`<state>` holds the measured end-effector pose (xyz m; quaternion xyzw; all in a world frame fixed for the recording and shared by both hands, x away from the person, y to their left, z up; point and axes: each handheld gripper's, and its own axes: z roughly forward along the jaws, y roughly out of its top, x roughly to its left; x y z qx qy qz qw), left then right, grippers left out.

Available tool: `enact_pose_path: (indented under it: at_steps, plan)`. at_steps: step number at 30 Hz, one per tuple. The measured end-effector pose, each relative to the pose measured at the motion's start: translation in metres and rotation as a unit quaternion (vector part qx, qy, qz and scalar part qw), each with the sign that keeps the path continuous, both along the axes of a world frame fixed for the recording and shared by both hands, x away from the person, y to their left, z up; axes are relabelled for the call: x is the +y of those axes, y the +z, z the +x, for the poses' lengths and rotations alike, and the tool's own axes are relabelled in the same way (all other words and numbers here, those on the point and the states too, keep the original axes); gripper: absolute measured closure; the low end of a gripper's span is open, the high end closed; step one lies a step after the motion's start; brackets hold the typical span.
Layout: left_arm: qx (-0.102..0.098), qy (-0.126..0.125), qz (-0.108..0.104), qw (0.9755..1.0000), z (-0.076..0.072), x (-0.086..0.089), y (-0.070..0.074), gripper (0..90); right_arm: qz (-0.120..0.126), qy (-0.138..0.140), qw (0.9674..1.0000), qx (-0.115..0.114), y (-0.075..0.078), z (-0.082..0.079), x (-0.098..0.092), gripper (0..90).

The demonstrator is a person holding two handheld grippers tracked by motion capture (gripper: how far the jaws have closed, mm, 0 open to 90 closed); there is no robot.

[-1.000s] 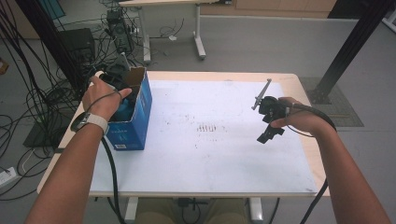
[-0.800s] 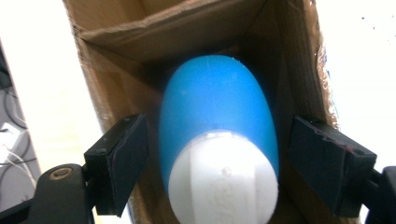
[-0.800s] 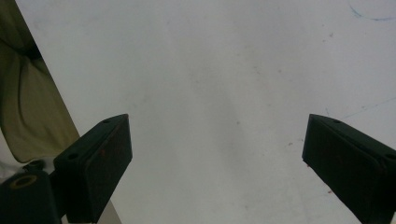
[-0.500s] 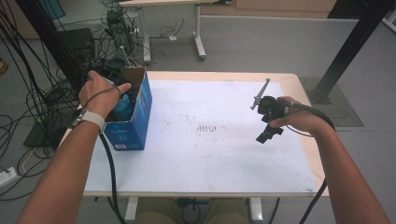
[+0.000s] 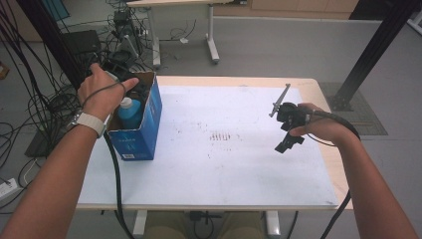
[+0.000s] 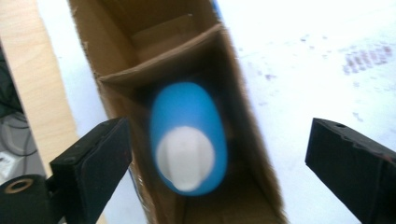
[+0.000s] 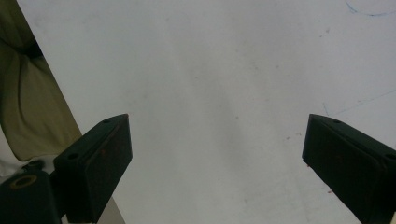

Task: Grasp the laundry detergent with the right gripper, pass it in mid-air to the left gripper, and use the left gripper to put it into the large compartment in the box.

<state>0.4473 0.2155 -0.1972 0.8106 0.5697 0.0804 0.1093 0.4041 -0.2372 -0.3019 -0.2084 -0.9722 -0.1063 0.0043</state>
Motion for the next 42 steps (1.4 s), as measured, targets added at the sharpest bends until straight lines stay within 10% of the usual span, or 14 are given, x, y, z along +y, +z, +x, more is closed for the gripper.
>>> enact_pose_path:
  at_steps: [15, 42]
  plan:
    - [-0.024, -0.078, 0.001, 0.9967, -0.014, -0.019, 0.037, 7.8, 0.001, -0.003, 1.0000, -0.002, 0.001, -0.003, -0.003, 8.1]
    - [-0.019, -0.228, 0.016, 0.9734, -0.030, -0.047, 0.043, 8.4, -0.001, -0.009, 1.0000, -0.004, 0.007, -0.004, -0.005, 8.0]
